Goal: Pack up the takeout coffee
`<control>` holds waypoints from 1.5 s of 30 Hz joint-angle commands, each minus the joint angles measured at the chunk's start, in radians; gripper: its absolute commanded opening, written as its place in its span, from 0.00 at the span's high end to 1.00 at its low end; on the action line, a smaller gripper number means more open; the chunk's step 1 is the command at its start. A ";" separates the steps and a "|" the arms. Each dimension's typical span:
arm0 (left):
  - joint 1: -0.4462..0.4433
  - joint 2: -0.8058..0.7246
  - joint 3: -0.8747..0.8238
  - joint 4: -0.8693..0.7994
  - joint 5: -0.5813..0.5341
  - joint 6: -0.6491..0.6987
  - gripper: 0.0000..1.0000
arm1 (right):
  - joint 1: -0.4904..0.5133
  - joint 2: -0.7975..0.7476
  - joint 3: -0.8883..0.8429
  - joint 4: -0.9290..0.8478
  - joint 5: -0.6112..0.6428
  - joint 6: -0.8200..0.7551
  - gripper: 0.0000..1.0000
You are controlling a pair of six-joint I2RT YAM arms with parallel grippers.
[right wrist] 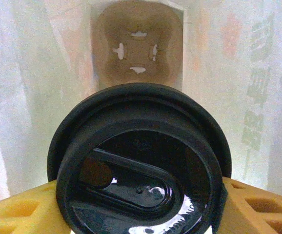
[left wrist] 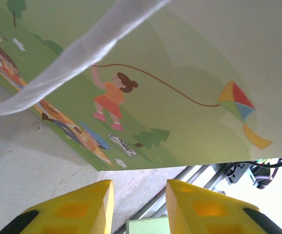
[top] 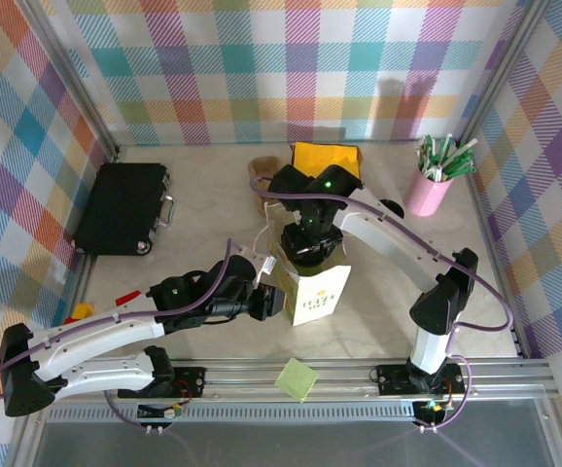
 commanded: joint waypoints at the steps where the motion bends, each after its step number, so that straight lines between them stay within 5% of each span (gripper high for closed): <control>1: -0.011 -0.015 -0.010 -0.008 -0.007 0.014 0.67 | -0.004 0.012 0.047 -0.037 0.015 -0.005 0.59; 45: -0.011 0.002 -0.017 0.010 -0.016 0.010 0.67 | -0.005 0.025 -0.210 0.125 -0.064 0.055 0.61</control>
